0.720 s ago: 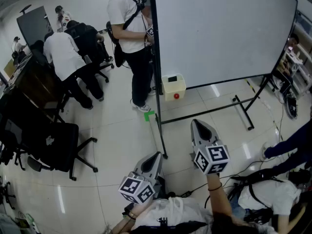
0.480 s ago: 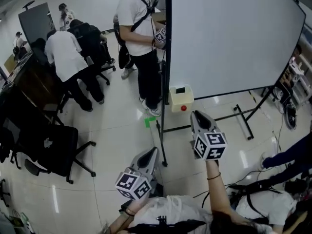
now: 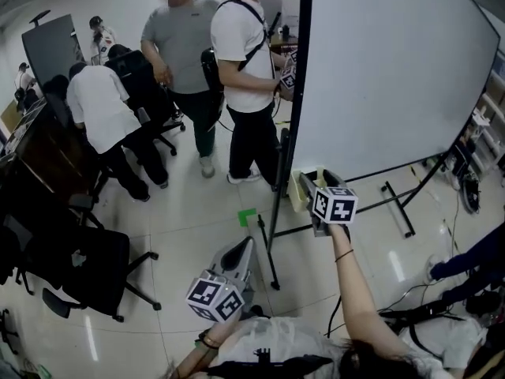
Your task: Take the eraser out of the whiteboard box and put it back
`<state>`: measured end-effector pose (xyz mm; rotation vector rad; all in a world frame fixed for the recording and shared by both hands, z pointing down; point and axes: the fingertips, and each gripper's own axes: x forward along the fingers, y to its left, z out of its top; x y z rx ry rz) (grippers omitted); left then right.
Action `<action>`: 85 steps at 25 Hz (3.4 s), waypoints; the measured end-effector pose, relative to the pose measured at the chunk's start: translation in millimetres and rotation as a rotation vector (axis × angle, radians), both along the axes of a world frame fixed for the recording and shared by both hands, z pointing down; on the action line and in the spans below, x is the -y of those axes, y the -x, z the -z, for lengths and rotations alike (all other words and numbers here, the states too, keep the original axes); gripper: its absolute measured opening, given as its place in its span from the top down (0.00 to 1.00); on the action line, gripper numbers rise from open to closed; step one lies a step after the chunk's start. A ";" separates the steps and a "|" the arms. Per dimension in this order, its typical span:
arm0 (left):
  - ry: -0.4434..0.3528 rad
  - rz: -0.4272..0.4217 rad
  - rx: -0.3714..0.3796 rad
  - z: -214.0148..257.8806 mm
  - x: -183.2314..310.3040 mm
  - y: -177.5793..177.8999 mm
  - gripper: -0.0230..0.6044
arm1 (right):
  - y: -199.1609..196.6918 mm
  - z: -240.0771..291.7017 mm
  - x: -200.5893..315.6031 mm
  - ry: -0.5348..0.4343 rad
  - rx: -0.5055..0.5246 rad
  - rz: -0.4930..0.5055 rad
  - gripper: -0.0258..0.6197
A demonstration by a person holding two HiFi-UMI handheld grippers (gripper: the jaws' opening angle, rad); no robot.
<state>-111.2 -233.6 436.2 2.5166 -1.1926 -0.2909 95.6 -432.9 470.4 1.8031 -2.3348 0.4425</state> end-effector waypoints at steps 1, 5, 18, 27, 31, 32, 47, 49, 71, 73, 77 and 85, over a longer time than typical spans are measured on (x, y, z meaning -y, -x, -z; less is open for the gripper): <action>0.000 0.000 -0.002 -0.3 6.0 3.8 0.99 | -1.9 -7.9 9.0 0.027 -0.011 -0.006 0.43; 0.010 0.009 -0.015 -3.0 26.8 16.4 0.99 | -6.6 -40.2 33.8 0.156 -0.060 0.003 0.43; 0.046 -0.005 -0.050 -13.2 43.7 20.1 0.99 | -17.1 -71.5 53.4 0.355 -0.264 0.015 0.46; 0.062 -0.006 -0.058 -16.8 38.6 25.6 0.99 | -19.8 -47.4 47.9 0.249 -0.241 -0.048 0.53; 0.065 -0.013 -0.055 -18.2 36.2 21.4 0.99 | -15.9 -2.9 37.8 0.123 -0.206 -0.034 0.53; 0.066 -0.017 -0.054 -18.7 35.3 18.9 0.99 | -14.1 10.0 33.0 0.088 -0.194 -0.026 0.53; 0.079 -0.080 -0.043 -17.2 -40.8 -81.0 0.99 | -49.7 91.7 -150.8 -0.132 -0.172 0.034 0.53; 0.085 -0.073 -0.046 -17.3 -57.7 -96.8 0.99 | -56.8 85.1 -178.3 -0.120 -0.149 0.036 0.53; 0.099 -0.120 0.096 -30.4 -177.8 -162.9 0.98 | -51.0 30.9 -356.2 -0.039 -0.015 0.165 0.53; 0.104 -0.151 0.131 -35.2 -188.0 -167.1 0.99 | -50.0 29.0 -361.2 -0.033 -0.018 0.164 0.54; 0.103 -0.131 0.112 -40.3 -193.3 -160.6 0.99 | -41.6 24.6 -367.3 -0.022 -0.023 0.182 0.53; 0.089 -0.063 0.068 -33.7 -185.1 -124.9 0.99 | -22.0 19.1 -362.3 -0.011 -0.040 0.184 0.53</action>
